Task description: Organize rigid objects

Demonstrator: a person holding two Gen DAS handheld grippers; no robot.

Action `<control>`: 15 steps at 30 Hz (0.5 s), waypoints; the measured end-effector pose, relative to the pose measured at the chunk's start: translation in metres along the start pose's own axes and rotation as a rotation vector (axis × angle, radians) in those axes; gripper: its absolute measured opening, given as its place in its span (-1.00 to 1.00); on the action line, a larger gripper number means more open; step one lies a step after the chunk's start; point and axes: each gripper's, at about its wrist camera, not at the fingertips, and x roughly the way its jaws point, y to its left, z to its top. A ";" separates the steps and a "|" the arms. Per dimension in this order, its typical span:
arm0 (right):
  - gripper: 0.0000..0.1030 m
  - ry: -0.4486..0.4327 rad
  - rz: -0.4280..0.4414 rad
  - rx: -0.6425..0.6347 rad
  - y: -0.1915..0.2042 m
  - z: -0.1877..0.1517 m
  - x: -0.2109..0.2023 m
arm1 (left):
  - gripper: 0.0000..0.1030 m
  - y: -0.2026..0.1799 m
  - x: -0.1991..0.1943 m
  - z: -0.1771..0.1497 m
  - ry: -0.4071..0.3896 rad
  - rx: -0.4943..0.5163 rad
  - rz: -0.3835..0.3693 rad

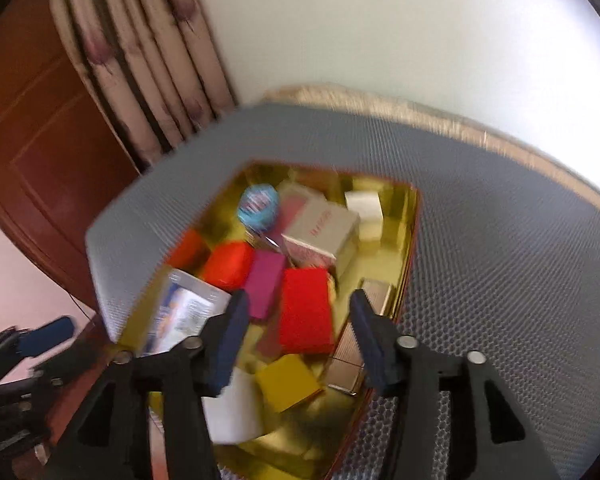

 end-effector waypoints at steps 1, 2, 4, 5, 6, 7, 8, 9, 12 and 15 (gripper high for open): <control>0.22 -0.044 0.000 -0.017 0.006 -0.001 -0.013 | -0.11 -0.001 -0.002 0.000 -0.012 0.003 -0.001; 0.36 -0.089 0.000 -0.036 0.010 -0.003 -0.024 | -0.11 -0.003 -0.004 -0.001 -0.029 0.005 -0.002; 0.62 -0.220 -0.024 -0.091 0.024 -0.012 -0.054 | -0.11 -0.007 -0.009 -0.003 -0.058 0.010 -0.009; 0.86 -0.281 -0.047 -0.116 0.030 -0.017 -0.067 | -0.11 -0.009 -0.011 -0.004 -0.068 0.009 -0.009; 0.95 -0.334 -0.077 -0.136 0.037 -0.021 -0.078 | -0.11 -0.010 -0.014 -0.005 -0.083 0.005 -0.013; 1.00 -0.395 -0.115 -0.160 0.043 -0.028 -0.090 | -0.11 -0.011 -0.016 -0.006 -0.092 0.003 -0.016; 1.00 -0.440 -0.142 -0.186 0.050 -0.035 -0.102 | -0.11 -0.012 -0.019 -0.007 -0.107 0.000 -0.018; 1.00 -0.458 -0.164 -0.208 0.055 -0.041 -0.110 | -0.11 -0.013 -0.022 -0.007 -0.122 -0.004 -0.012; 1.00 -0.478 -0.210 -0.214 0.060 -0.050 -0.126 | -0.11 -0.018 -0.030 -0.010 -0.164 -0.004 0.010; 1.00 -0.516 -0.232 -0.177 0.058 -0.059 -0.143 | -0.11 -0.025 -0.044 -0.015 -0.225 0.012 0.040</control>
